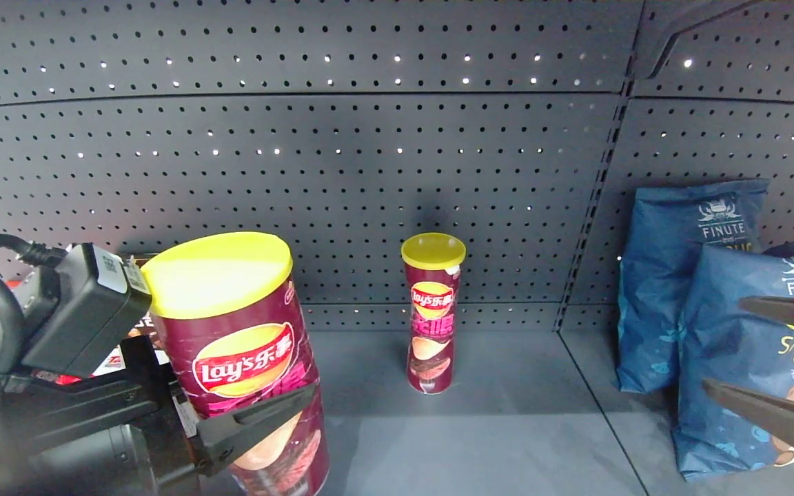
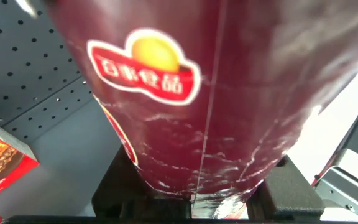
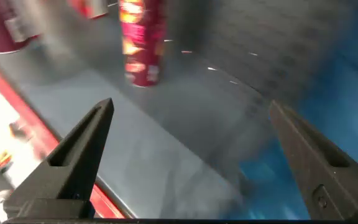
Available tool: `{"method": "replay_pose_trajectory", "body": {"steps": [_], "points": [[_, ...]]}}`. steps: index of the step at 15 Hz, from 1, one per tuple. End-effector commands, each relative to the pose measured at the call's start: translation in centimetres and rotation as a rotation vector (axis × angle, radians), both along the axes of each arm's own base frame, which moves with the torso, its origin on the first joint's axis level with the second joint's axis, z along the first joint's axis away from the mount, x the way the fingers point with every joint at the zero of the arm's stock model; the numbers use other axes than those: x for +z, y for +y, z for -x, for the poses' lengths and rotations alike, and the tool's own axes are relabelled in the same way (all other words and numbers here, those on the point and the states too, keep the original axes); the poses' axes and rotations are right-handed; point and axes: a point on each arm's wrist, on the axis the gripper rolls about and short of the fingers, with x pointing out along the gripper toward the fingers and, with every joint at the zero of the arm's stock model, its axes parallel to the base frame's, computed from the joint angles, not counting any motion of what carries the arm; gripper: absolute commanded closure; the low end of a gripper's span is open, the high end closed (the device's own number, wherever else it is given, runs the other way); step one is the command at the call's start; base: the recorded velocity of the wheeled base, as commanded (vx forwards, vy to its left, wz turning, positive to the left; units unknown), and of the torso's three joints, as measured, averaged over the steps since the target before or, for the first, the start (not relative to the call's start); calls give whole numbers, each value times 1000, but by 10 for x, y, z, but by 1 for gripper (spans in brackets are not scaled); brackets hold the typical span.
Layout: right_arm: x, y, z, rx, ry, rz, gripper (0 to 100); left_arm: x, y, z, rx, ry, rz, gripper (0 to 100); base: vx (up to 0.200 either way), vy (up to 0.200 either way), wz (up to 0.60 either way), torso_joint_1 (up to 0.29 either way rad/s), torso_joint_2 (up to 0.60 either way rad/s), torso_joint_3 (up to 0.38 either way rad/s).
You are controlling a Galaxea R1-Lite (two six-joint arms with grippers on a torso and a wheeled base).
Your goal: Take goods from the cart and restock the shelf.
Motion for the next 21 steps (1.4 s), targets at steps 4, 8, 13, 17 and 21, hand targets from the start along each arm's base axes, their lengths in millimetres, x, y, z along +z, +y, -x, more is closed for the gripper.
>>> {"method": "replay_pose_trajectory", "body": {"steps": [4, 8, 13, 17, 21], "points": [[-2, 62, -57, 149, 144, 42, 0, 0, 0, 0, 9, 25, 25, 100, 0, 0, 0, 0, 0, 0], [-6, 76, -80, 165, 214, 4, 0, 3, -3, -3, 8, 23, 32, 100, 0, 0, 0, 0, 0, 0], [-39, 92, -110, 326, 189, -65, 0, 4, -4, -5, 14, 22, 31, 100, 0, 0, 0, 0, 0, 0], [-63, 93, -139, 456, 154, -112, 0, 4, 1, -9, 52, 20, 32, 100, 0, 0, 0, 0, 0, 0], [-80, 98, -158, 504, 160, -117, 0, 4, 2, -9, 57, 21, 33, 100, 0, 0, 0, 0, 0, 0]]}}
